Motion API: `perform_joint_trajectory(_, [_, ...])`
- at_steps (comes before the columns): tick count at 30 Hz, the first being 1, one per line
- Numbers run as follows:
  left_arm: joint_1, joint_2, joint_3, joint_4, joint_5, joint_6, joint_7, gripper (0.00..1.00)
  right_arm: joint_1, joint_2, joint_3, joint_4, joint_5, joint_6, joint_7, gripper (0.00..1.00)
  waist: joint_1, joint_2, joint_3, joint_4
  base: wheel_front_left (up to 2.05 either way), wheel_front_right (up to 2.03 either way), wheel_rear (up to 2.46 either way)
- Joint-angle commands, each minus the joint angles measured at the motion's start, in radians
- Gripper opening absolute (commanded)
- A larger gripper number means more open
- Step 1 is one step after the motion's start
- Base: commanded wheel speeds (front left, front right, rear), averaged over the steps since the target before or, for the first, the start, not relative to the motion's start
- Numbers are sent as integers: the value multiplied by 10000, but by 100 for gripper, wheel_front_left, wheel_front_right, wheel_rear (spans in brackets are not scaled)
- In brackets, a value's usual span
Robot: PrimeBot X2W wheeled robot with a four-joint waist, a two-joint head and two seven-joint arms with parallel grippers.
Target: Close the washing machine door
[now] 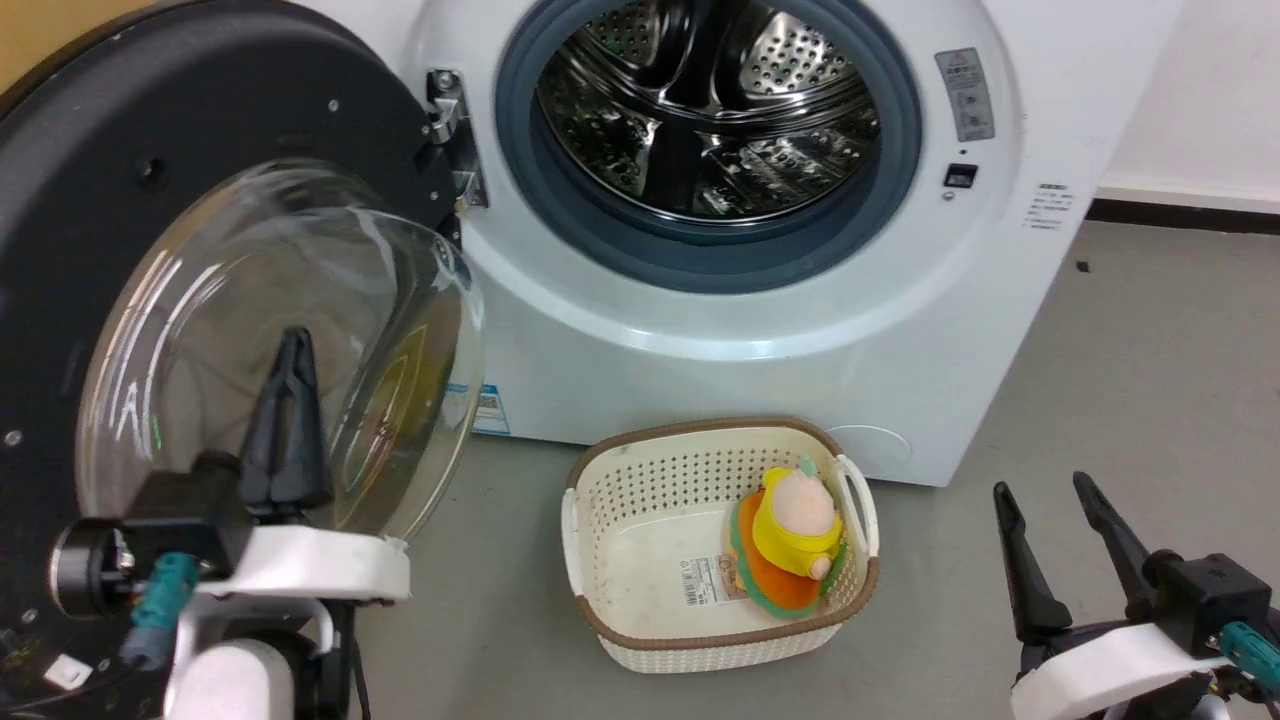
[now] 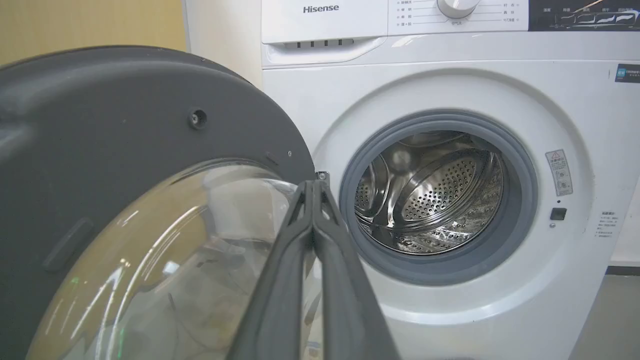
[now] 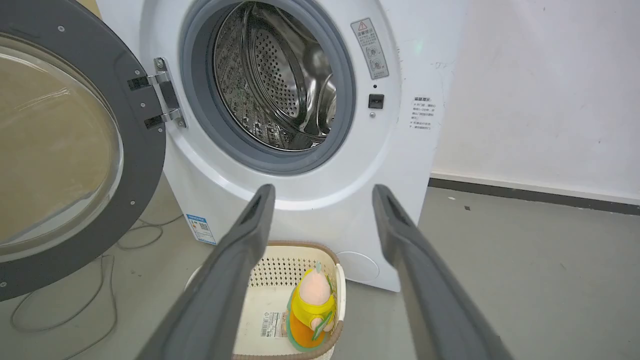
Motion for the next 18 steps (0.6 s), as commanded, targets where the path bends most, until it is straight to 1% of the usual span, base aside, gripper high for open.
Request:
perform_joint_trajectory(1, [-293, -1, 160, -165, -157, -75, -97, 0, -21, 16, -59, -39, 88, 3, -107, 100, 0, 0, 66, 165, 0, 0, 0])
perform_joint_trajectory(9, [-1100, -123, 1090, -519, -1087, -553, -264, 0, -56, 19, -216, -33, 192, 3, -274, 100, 0, 0, 227, 802, 0, 0, 0])
perform_joint_trajectory(18, [-1932, -43, 2126, -492, -1945, -898, -452, 0, -92, 22, -318, -125, 356, 4, -462, 100, 0, 0, 413, 1446, 0, 0, 0])
